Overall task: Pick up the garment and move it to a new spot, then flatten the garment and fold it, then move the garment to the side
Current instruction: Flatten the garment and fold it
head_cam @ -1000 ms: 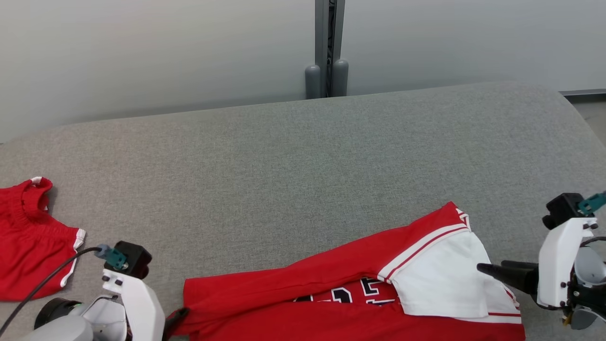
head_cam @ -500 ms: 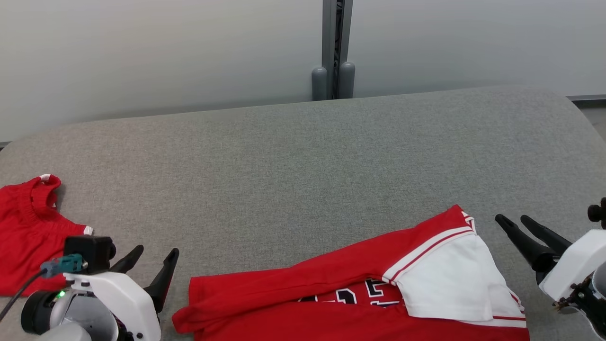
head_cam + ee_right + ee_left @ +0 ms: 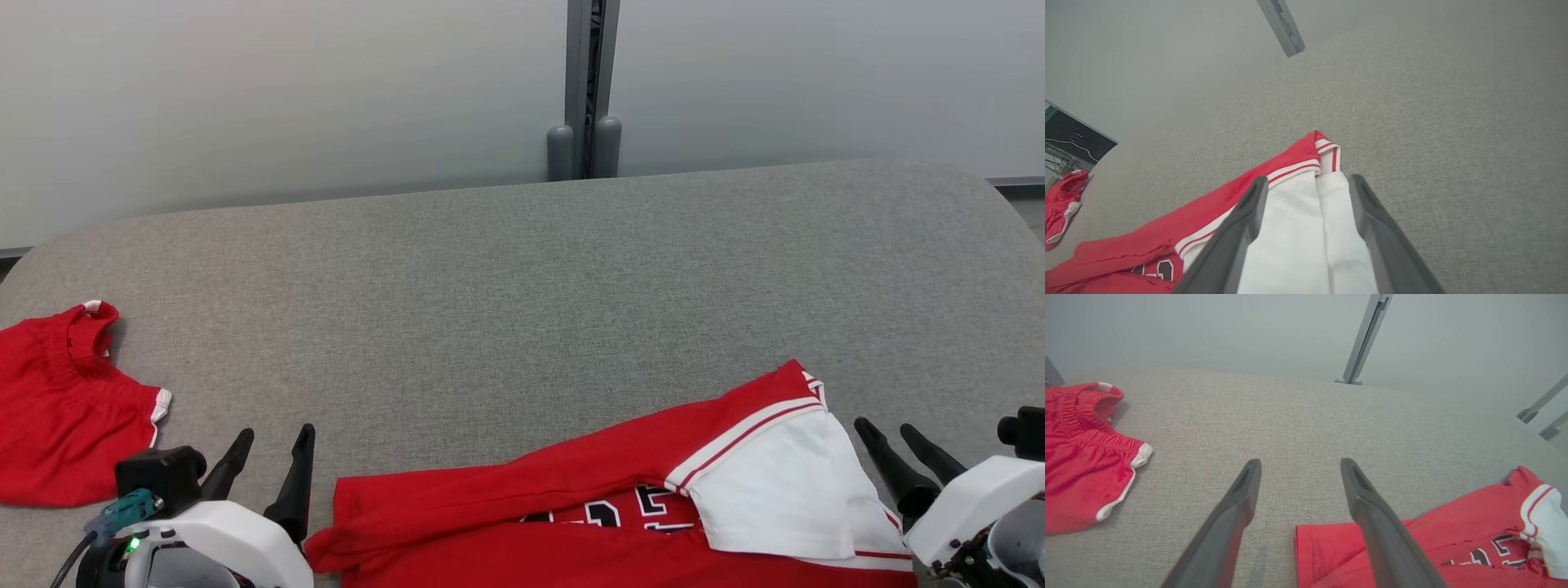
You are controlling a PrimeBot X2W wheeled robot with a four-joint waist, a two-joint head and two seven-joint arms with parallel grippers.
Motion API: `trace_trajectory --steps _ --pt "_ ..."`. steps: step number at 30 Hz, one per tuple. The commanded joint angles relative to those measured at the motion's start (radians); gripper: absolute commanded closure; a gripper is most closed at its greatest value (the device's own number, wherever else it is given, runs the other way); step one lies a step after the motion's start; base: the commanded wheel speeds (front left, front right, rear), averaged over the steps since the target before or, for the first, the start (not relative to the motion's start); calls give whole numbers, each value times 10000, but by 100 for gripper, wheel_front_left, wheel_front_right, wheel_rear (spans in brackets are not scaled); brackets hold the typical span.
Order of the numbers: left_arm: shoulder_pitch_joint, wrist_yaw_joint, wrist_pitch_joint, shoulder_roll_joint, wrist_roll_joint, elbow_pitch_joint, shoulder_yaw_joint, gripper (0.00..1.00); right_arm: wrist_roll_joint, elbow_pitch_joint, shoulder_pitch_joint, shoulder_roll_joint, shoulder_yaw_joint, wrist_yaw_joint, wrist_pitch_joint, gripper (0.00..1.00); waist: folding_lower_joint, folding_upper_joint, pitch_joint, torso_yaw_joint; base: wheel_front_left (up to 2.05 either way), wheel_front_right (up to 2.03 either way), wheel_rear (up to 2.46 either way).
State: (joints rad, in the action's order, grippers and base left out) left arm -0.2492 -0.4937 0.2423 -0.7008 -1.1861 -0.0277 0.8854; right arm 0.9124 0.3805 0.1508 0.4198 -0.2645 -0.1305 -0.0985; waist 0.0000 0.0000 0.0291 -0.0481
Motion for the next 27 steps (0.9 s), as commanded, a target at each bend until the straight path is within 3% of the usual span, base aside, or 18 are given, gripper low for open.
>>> trace_trajectory --steps 1,12,27 --pt "113 11 68 37 109 50 -78 0 -148 115 89 -31 53 -7 -62 0 0 0 3 4 0 0 0" --pt "-120 275 183 500 563 429 -222 0 -1207 2303 972 -872 386 -7 -598 0 0 0 190 239 0 0 0" --pt "-347 616 81 692 544 846 -100 0 -701 4576 1433 -1701 534 -4 -1339 0 0 0 269 807 0 0 0"
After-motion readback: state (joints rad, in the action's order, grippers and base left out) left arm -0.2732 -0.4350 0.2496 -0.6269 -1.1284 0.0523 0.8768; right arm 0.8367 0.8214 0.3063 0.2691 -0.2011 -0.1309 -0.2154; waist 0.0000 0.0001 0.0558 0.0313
